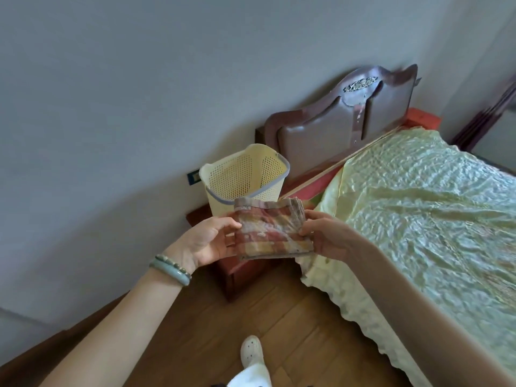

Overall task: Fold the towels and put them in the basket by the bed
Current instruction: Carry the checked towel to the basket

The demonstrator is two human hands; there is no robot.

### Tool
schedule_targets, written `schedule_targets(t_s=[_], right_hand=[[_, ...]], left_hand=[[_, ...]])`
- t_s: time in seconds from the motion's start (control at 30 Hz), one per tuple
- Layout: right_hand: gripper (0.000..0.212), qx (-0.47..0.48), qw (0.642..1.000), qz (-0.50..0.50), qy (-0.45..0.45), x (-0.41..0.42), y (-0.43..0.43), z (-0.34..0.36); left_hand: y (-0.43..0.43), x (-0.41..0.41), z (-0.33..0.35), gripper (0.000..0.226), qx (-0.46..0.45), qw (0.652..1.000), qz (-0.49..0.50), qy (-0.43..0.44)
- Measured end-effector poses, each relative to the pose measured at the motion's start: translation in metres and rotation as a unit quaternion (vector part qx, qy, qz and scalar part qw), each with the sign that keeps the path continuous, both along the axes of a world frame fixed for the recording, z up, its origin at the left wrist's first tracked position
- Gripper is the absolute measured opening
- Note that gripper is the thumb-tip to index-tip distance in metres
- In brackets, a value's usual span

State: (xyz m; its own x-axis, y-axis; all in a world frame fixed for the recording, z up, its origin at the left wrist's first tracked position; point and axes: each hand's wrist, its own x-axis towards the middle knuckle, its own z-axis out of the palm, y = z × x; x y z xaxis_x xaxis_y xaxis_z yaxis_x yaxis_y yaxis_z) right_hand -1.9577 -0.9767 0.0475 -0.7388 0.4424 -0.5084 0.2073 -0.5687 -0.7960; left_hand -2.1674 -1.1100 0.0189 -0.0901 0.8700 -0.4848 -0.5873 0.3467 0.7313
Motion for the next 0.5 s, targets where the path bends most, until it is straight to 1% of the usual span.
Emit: schedule_targets(t_s=[0.07, 0.2, 0.27, 0.33, 0.5], right_hand=[[0.042, 0.011, 1.0, 0.004, -0.012, -0.013, 0.036, 0.0], [0.043, 0.004, 0.999, 0.027, -0.017, -0.04, 0.098, 0.005], [0.046, -0.008, 0.999, 0.041, -0.006, -0.054, 0.126, 0.004], [0.053, -0.016, 0.998, 0.056, 0.003, -0.066, 0.147, 0.001], [0.055, -0.05, 0.994, 0.096, -0.001, -0.107, 0.205, -0.015]], left_hand=[[0.035, -0.01, -0.001, 0.036, -0.004, 1.0, 0.005, -0.001], [0.089, -0.031, 0.001, 0.029, -0.004, 1.0, 0.026, -0.005], [0.113, -0.044, 0.001, 0.033, -0.009, 0.999, 0.031, 0.009], [0.128, -0.052, 0.003, 0.039, -0.014, 0.999, 0.034, 0.022], [0.168, -0.081, -0.002, 0.031, -0.021, 0.997, 0.069, 0.004]])
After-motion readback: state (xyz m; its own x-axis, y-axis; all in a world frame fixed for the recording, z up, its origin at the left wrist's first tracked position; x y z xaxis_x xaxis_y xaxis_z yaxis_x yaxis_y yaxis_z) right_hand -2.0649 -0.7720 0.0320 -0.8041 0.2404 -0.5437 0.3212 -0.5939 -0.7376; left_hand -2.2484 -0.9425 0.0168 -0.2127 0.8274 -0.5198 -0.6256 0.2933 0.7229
